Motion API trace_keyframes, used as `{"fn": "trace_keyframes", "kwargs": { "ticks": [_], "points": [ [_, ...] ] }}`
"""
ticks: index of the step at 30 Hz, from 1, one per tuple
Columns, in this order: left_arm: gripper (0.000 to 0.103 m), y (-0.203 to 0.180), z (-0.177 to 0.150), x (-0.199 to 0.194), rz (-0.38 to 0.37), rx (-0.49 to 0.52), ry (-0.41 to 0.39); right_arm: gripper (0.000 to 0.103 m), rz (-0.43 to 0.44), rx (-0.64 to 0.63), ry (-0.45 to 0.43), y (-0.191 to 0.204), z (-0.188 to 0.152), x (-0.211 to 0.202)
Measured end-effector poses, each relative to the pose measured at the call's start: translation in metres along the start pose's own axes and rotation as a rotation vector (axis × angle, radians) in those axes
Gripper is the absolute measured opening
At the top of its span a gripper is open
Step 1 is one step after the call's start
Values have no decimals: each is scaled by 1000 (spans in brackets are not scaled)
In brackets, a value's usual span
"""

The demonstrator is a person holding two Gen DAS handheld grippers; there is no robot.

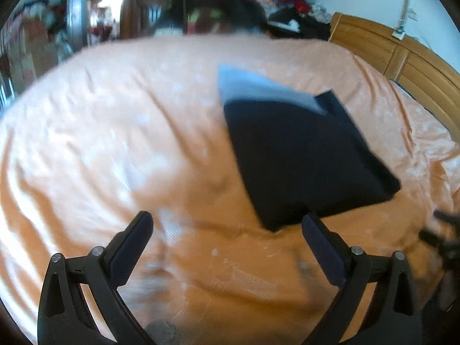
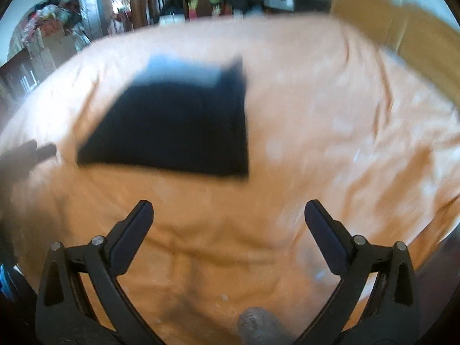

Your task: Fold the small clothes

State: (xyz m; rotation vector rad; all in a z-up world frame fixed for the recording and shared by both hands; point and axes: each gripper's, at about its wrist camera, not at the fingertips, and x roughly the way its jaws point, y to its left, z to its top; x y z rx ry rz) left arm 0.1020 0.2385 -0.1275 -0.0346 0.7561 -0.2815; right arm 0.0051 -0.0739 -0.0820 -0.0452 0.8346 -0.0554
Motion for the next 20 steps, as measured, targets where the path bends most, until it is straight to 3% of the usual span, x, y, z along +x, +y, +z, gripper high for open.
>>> {"fn": "trace_keyframes", "kwargs": {
  "ticks": [3,6,11,15,20],
  "points": [
    [103,-13,18,-45,10,48,-106,103,-38,-34,-119,14,27,-43],
    [103,-22,29,-76,28,70,-168,103,-52,-33,-166,24,44,-69],
    [103,-27,43,-120,-12,35,-238,103,3,-10,-109,35,56,-75],
    [103,-31,46,-142,-44,21,-257,103,0,-6,-62,40,52,-72],
    [103,-37,43,-159,-70,10,-263,103,-14,-11,-74,50,48,-86]
  ]
}}
